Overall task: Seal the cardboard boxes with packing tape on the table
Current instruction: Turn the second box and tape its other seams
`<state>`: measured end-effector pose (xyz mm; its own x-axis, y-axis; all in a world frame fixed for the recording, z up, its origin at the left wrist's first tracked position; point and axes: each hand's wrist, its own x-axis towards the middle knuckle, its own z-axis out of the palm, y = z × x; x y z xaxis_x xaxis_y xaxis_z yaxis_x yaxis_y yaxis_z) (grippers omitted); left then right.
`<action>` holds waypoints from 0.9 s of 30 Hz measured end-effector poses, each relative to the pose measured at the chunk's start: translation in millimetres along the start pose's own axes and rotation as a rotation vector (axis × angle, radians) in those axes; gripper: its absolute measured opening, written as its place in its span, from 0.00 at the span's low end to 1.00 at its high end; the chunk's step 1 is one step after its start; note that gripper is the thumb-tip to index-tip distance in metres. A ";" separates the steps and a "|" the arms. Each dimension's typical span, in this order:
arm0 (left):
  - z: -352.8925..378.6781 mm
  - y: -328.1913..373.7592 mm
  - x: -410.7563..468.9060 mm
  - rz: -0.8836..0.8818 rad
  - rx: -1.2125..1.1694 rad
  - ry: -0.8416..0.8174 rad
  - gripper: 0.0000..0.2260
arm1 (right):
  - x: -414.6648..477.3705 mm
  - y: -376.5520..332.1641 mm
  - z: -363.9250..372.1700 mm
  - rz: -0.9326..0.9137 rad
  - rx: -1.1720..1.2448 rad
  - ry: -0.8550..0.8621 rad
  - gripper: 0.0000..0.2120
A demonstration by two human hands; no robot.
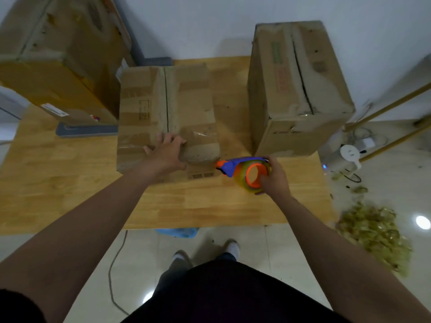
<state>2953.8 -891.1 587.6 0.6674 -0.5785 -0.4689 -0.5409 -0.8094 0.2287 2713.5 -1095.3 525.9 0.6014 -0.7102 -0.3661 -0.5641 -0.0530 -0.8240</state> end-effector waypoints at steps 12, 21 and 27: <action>-71.6 43.2 -74.4 -0.167 -1.156 -0.225 0.22 | -1.9 -114.6 2.1 -0.339 0.107 0.108 0.27; -104.6 15.1 -91.5 -0.073 -1.487 -0.146 0.15 | -4.3 -173.8 51.9 -0.441 0.146 0.128 0.24; -123.1 -21.9 -92.8 -0.069 -1.370 -0.137 0.14 | -7.5 -195.8 74.9 -0.470 0.191 0.098 0.24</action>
<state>2966.8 -832.1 731.1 0.5739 -0.5833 -0.5748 0.4759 -0.3337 0.8138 2861.8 -1027.0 657.6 0.7040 -0.7035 0.0972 -0.1272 -0.2596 -0.9573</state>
